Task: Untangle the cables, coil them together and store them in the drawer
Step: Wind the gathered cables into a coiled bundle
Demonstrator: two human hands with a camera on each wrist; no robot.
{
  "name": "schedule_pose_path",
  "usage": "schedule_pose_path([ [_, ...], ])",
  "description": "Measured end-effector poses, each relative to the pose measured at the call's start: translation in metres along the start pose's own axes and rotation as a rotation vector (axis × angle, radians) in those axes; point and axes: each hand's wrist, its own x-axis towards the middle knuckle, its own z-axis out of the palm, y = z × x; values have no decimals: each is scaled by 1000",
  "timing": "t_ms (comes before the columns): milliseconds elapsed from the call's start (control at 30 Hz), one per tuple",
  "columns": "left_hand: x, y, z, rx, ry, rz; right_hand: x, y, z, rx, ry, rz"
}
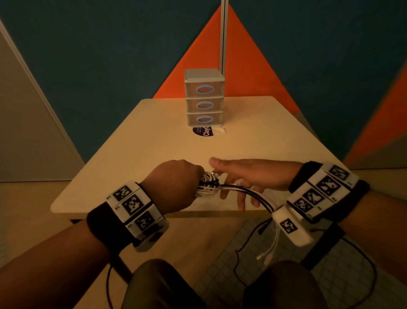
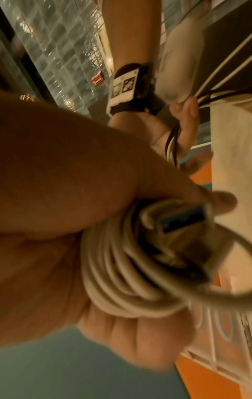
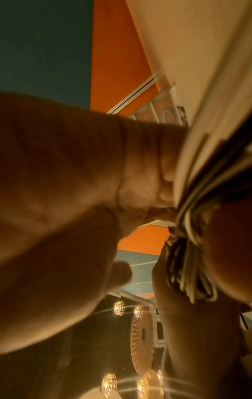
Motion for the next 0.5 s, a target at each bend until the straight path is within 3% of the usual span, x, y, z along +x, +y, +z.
schedule_pose_path([
  [100, 1, 5, -2, 16, -30, -3, 1, -12, 4, -321, 22, -42],
  [300, 2, 18, -7, 72, -85, 32, 12, -20, 23, -823, 250, -98],
  [500, 10, 28, 3, 70, -149, 9, 20, -18, 42, -1007, 327, -17],
])
